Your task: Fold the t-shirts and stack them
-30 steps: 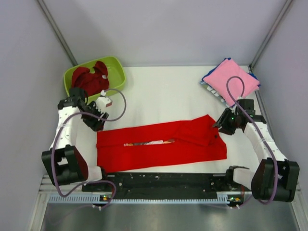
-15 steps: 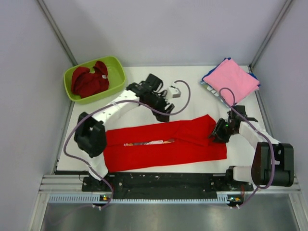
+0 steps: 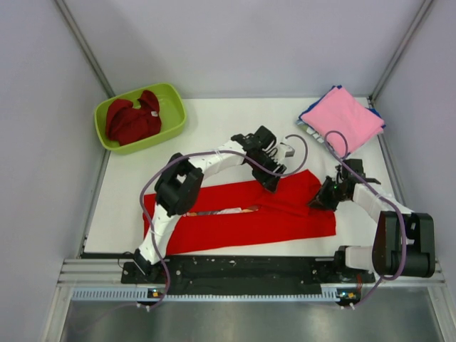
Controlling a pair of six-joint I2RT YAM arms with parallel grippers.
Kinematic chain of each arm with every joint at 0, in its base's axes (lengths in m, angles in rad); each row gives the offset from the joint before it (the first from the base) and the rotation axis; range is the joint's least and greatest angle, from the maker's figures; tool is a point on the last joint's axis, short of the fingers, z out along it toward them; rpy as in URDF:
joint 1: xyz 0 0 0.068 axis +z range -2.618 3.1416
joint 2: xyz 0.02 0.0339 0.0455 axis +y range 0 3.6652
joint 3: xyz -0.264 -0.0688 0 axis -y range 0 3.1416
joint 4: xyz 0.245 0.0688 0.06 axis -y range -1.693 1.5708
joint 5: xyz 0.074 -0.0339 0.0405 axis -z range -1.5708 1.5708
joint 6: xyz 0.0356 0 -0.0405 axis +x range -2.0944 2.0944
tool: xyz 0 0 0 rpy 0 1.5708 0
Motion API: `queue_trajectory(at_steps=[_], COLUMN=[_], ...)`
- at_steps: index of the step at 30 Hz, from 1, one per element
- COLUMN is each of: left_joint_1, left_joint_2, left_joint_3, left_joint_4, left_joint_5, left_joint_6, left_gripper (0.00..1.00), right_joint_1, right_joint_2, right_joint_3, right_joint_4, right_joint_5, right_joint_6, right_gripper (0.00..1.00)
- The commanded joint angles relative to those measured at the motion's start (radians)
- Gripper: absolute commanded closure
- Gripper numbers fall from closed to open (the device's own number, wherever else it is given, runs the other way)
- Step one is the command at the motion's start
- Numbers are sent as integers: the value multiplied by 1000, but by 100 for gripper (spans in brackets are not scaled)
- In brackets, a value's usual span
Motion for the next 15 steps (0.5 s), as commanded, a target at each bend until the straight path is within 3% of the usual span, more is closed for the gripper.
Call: queue_trajectory(at_steps=[1,4,8,11,15], left_joint_1=[5,0,0,0,0], left_joint_2=[-2,9,5,-11,-24], left_joint_3=[57,43,28,27,31], left_joint_4=[35,38,20,12,9], left_joint_5=[8,43,112,92,13], left_joint_6=[-25,-26,1,21,44], left_gripper=[45,64,80,100,97], right_joint_1=[7,7,7,7,8], right_joint_2=[17,15,-22,-39,-63], right_joint_3=[3,9,16,26,24], right_joint_4=[39,35,16,-7,-17], right_joint_5=[-31,-39,-32,-42,-40], right_joint_6=[-15,-20,-31,-40,-41], right_gripper=[96,100,100,100,100])
